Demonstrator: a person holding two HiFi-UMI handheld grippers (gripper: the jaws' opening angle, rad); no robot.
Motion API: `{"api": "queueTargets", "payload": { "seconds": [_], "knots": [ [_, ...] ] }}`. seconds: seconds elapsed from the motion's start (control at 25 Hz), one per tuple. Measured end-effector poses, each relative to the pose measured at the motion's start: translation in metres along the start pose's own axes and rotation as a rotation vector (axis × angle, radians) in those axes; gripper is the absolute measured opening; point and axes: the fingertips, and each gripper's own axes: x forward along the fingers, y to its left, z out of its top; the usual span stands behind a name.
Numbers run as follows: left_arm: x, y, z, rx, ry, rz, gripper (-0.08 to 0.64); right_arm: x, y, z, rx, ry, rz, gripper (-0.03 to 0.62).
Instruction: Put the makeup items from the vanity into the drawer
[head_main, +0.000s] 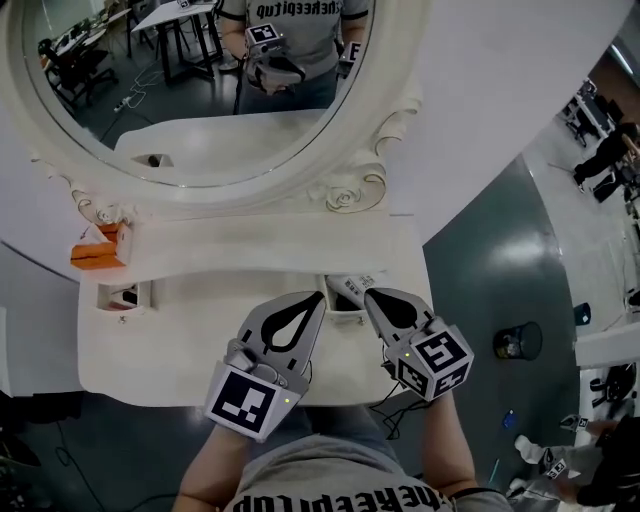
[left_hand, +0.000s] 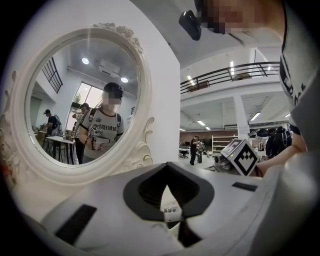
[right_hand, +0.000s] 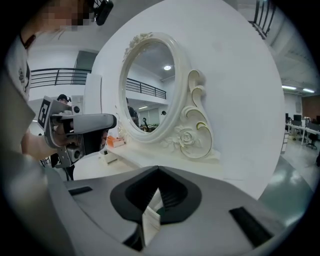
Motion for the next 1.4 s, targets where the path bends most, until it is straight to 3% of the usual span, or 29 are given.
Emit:
{"api": "queueTargets", "payload": {
  "seconds": [1.4],
  "knots": [
    [-0.002, -0.035, 0.01, 0.059, 0.012, -0.349, 0.014, -0.059, 0.057, 0.072, 0.075, -0.288, -0.192, 0.011]
  ]
}}
